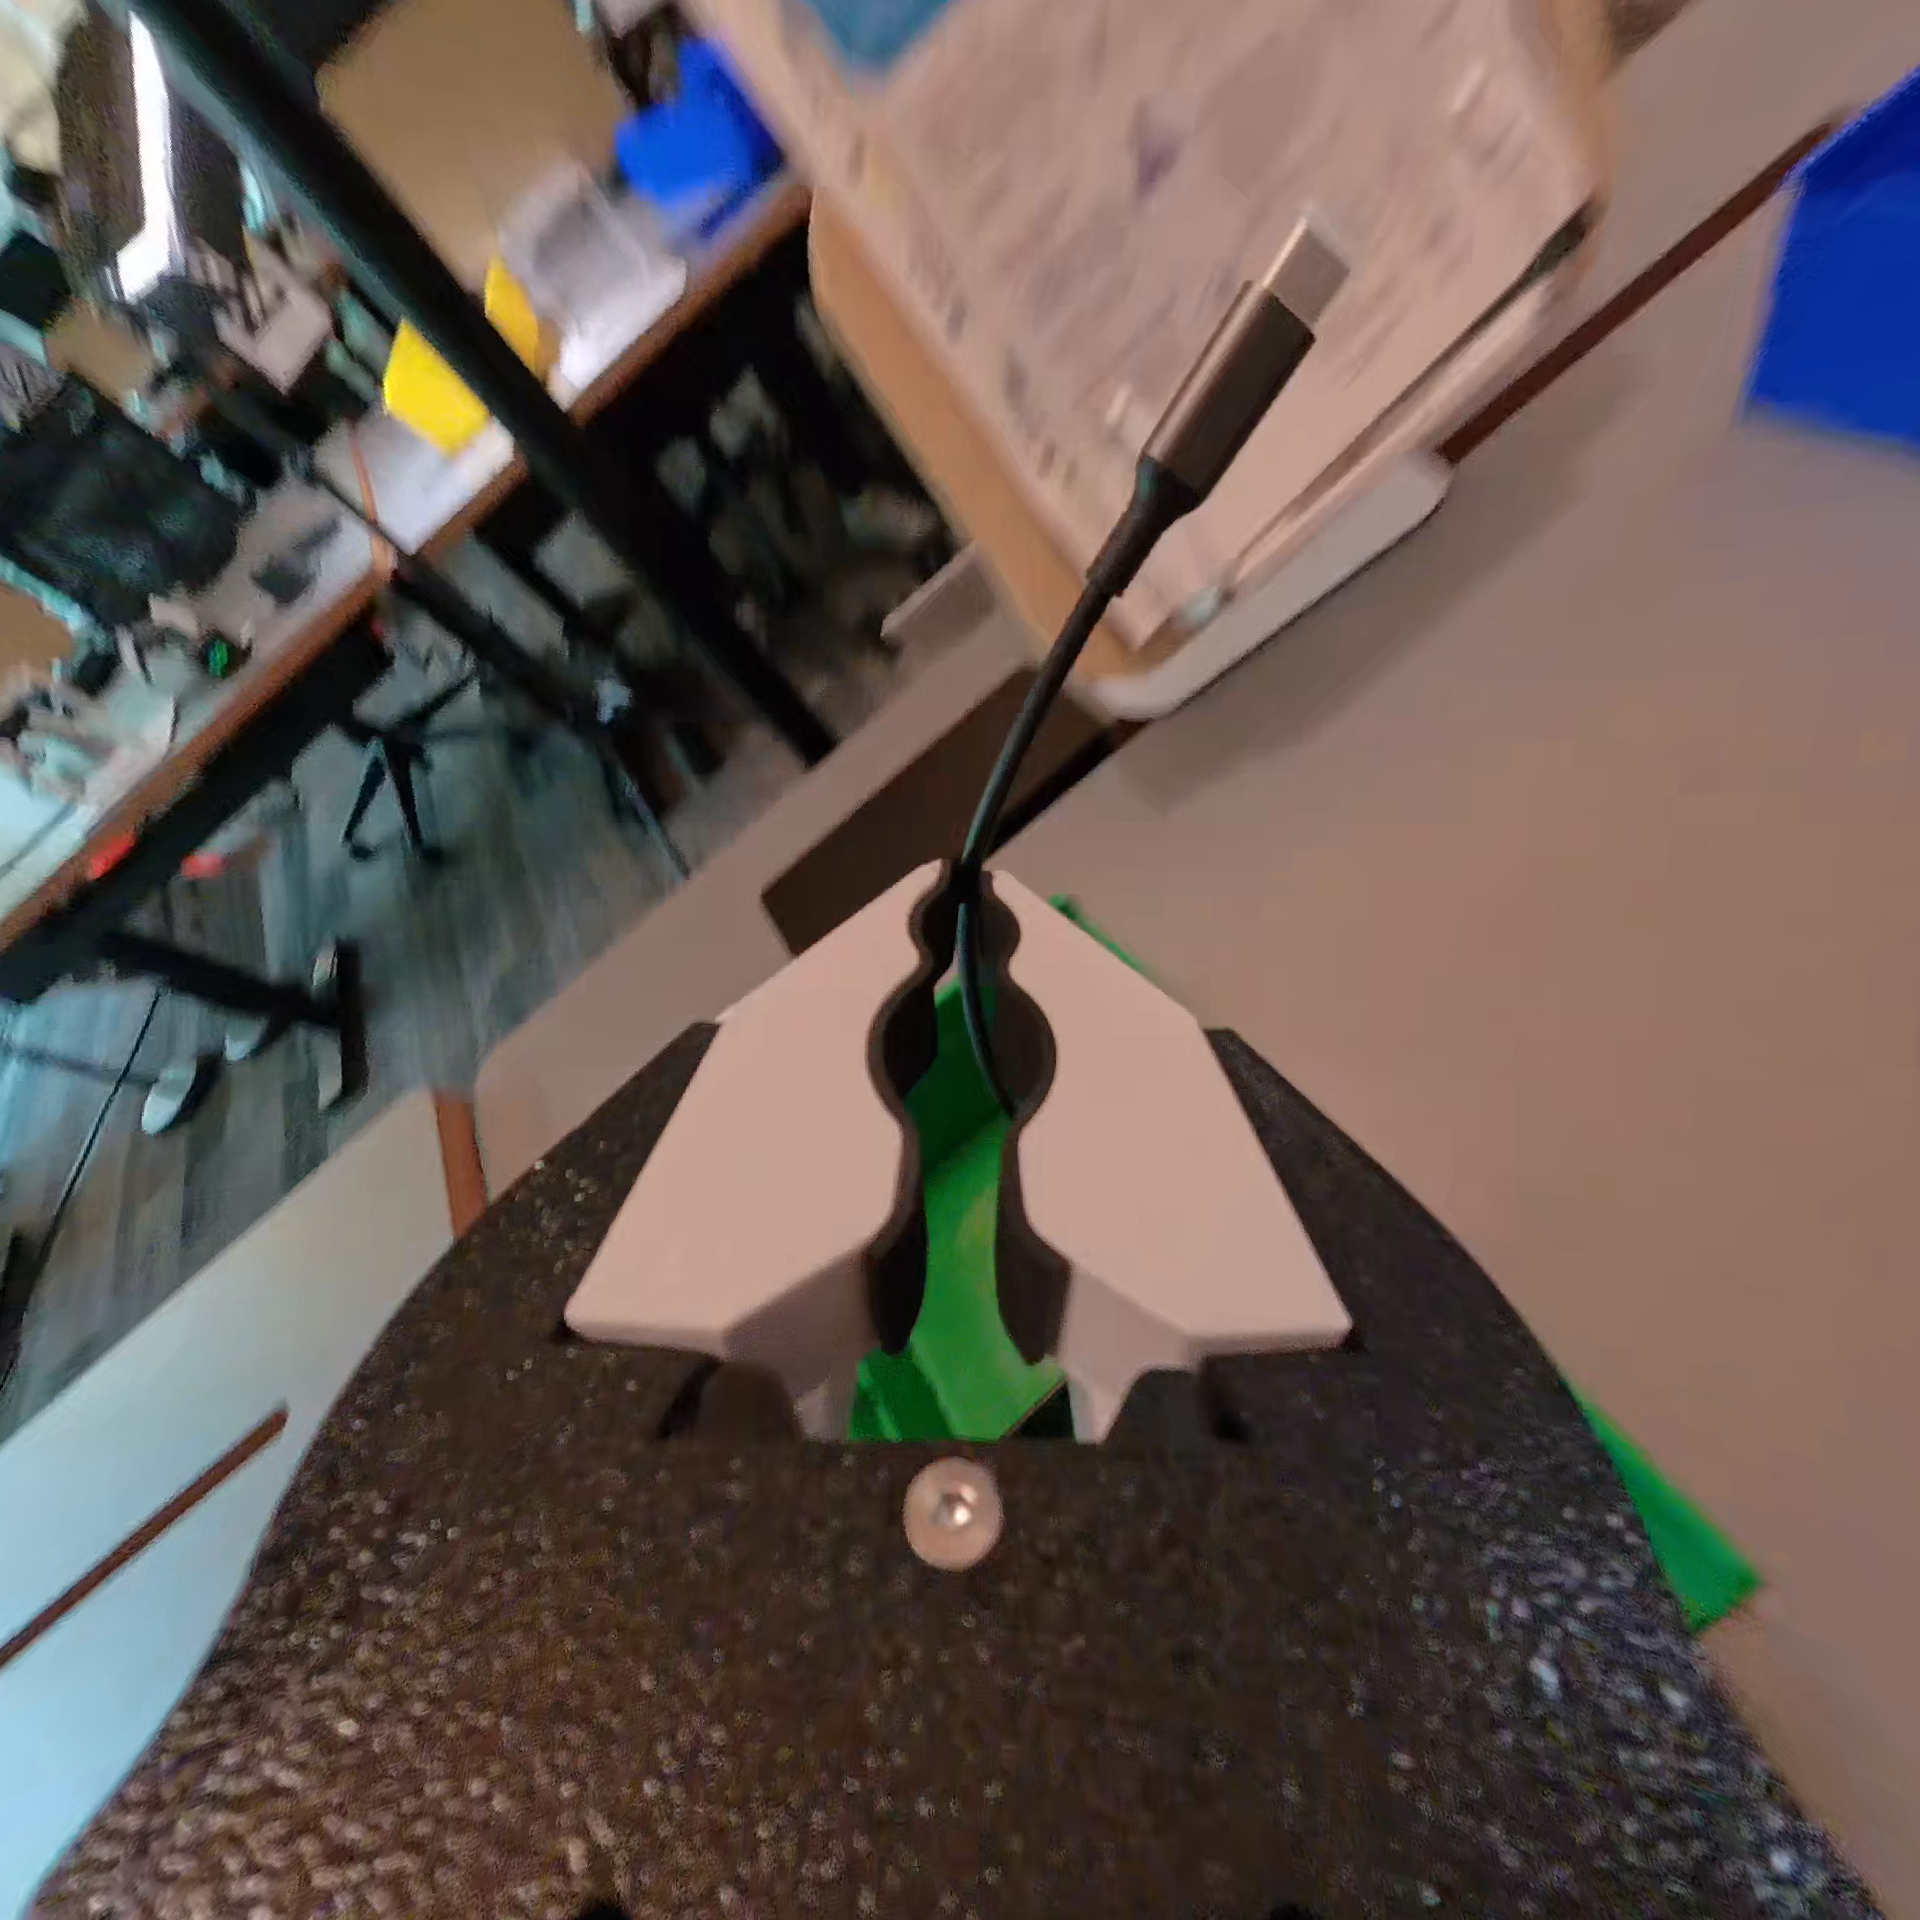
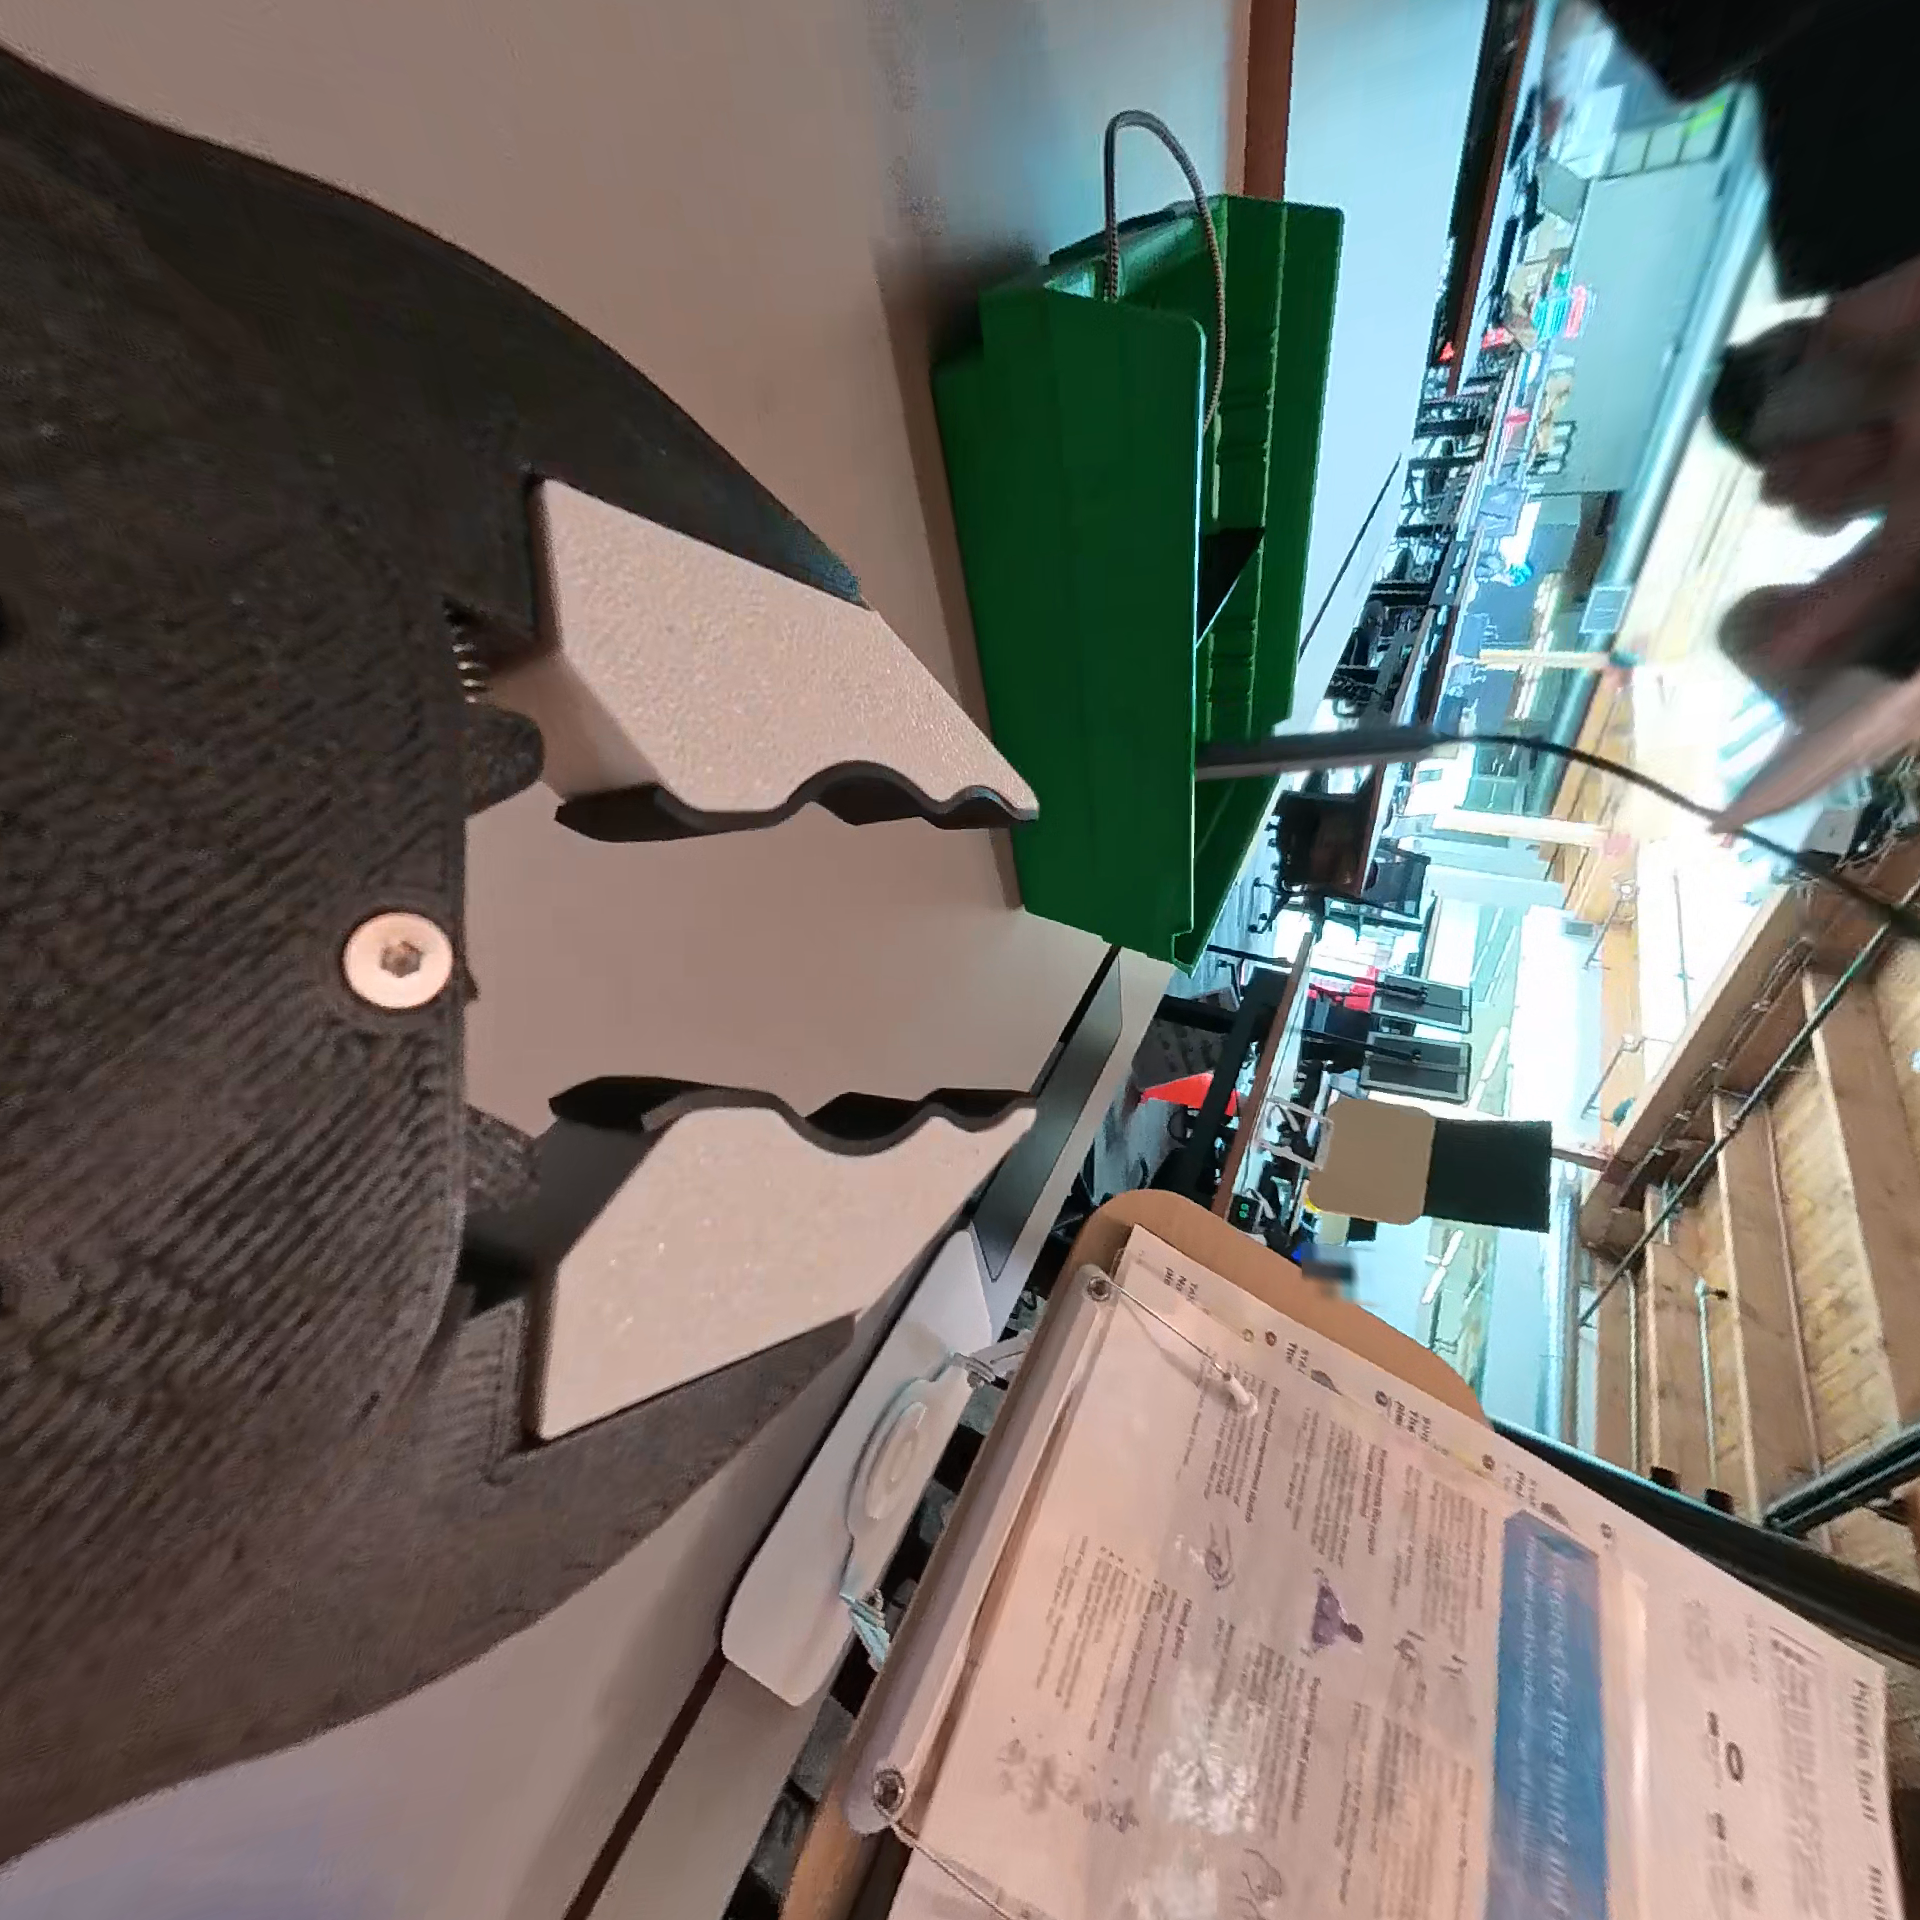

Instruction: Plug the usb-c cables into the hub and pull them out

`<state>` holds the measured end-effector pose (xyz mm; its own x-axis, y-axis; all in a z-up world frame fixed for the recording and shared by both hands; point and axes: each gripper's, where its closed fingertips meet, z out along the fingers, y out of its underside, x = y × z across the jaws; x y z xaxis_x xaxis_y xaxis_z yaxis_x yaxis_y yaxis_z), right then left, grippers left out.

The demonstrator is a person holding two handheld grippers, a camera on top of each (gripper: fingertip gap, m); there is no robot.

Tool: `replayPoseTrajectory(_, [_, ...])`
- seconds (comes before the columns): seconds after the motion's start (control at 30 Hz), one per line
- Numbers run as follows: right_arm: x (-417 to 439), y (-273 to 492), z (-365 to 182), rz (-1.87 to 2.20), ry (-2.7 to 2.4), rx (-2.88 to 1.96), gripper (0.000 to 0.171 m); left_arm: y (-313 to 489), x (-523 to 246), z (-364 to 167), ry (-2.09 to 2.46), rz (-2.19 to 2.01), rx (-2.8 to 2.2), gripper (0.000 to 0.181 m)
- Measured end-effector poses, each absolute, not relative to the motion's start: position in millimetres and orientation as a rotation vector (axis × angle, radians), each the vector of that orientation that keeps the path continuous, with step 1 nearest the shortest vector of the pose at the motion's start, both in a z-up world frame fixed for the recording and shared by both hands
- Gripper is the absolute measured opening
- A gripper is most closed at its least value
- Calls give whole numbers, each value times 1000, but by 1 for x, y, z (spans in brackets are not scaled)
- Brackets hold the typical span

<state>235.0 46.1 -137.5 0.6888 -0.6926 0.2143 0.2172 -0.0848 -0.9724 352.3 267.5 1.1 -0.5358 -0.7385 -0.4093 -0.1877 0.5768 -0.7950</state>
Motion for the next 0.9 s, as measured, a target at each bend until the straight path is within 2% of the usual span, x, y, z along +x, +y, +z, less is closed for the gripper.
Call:
replayPoseTrajectory(0.03, [234,46,-137,-794,403,-1474,51,250,341,18,2020,-978,-693,1])
replayPoseTrajectory(0.13, [228,47,-129,-740,346,-1438,55,199,311,47,2005,-1137,-554,1])
replayPoseTrajectory(0.27, [221,45,-119,-662,305,-1382,60,147,288,59,1990,-1263,-446,0])
replayPoseTrajectory(0.37, [214,43,-111,-602,248,-1365,71,104,272,58,2027,-1433,-367,1])
replayPoseTrajectory(0.47, [203,45,-107,-379,230,-1343,90,78,272,46,2032,-1525,-293,1])
replayPoseTrajectory(0.6, [185,56,-120,-65,223,-1387,86,56,265,48,1971,-1804,-201,1])
replayPoseTrajectory(0.7, [178,54,-107,54,230,-1301,79,50,257,56,1939,-1978,-135,0])
replayPoseTrajectory(0.83, [192,46,-105,29,311,-1258,72,44,244,66,1888,-2109,-42,0])
replayPoseTrajectory(0.9, [205,40,-106,-87,366,-1255,60,39,232,68,1882,-2157,24,0])
